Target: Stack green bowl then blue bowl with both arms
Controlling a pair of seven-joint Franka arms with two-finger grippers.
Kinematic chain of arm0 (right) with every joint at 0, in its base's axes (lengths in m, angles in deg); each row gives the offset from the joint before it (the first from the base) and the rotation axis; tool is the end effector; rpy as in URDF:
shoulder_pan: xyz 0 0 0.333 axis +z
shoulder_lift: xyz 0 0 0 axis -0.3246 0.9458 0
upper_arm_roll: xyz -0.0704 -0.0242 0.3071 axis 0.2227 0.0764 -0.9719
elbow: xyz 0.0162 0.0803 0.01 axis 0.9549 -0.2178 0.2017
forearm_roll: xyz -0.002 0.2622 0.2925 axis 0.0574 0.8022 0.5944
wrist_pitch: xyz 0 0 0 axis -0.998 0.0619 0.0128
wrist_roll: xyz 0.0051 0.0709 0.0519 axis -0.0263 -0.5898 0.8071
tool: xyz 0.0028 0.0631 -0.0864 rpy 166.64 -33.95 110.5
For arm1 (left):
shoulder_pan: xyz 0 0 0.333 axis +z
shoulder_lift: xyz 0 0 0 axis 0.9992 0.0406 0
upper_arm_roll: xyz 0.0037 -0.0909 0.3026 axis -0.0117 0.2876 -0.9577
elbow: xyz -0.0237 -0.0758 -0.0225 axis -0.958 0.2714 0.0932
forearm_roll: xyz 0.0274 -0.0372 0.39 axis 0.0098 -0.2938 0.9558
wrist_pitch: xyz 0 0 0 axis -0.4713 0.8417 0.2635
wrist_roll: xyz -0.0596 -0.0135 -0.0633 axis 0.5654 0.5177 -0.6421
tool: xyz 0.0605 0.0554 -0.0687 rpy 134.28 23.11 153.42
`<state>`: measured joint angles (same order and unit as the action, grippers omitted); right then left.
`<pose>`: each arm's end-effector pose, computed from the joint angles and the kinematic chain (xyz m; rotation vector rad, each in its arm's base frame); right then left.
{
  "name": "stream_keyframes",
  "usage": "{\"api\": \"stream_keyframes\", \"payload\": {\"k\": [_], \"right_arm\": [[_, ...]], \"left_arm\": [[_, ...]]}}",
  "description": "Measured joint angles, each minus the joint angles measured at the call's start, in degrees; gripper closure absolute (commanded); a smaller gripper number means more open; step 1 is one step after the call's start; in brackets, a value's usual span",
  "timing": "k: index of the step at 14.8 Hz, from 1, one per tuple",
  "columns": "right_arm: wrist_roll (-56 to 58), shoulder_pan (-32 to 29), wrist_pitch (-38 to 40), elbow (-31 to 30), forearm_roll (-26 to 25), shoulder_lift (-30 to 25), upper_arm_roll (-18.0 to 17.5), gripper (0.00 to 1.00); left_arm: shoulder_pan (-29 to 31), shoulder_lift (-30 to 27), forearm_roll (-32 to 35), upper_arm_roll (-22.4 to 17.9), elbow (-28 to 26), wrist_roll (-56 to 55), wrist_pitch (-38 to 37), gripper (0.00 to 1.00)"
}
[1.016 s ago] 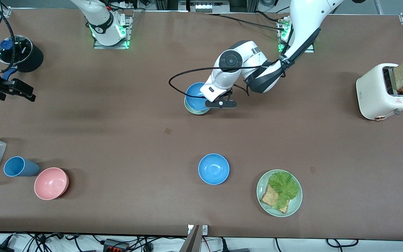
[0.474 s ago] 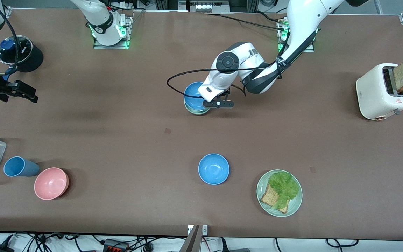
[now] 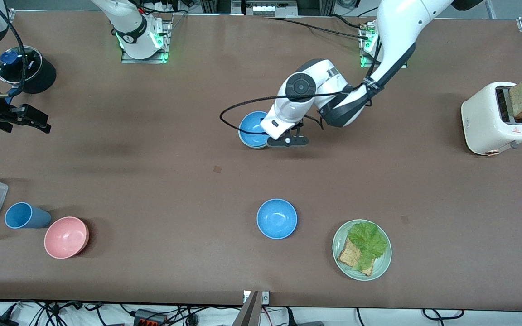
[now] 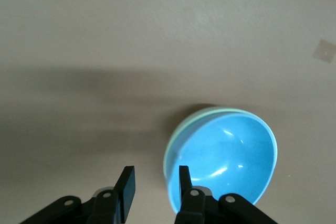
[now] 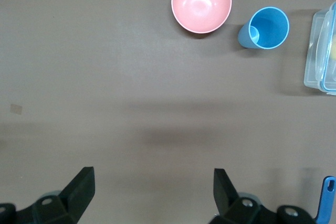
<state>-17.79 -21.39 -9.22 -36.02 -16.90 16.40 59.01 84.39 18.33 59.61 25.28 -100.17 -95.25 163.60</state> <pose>0.5778 -0.0278 0.5625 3.1161 0.0029 0.0083 0.4835 -0.4375 0.2979 3.0223 0.1418 -0.2766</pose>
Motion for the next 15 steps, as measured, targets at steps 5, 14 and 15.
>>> {"api": "stream_keyframes", "payload": {"k": [5,14,15], "right_arm": [[0.09,0.03,0.00,0.11,0.00,0.01,0.00,0.00],[0.22,0.06,0.00,1.60,0.00,0.01,0.00,0.00],[0.22,0.06,0.01,1.60,0.00,0.02,0.00,0.00]], "left_arm": [[2.04,-0.17,-1.70,0.17,11.50,1.72,-14.68,0.49],[18.29,-1.06,-1.85,0.22,18.94,34.69,-26.08,0.00],[20.32,-1.17,-1.85,0.21,19.15,39.93,-26.13,0.00]]}}
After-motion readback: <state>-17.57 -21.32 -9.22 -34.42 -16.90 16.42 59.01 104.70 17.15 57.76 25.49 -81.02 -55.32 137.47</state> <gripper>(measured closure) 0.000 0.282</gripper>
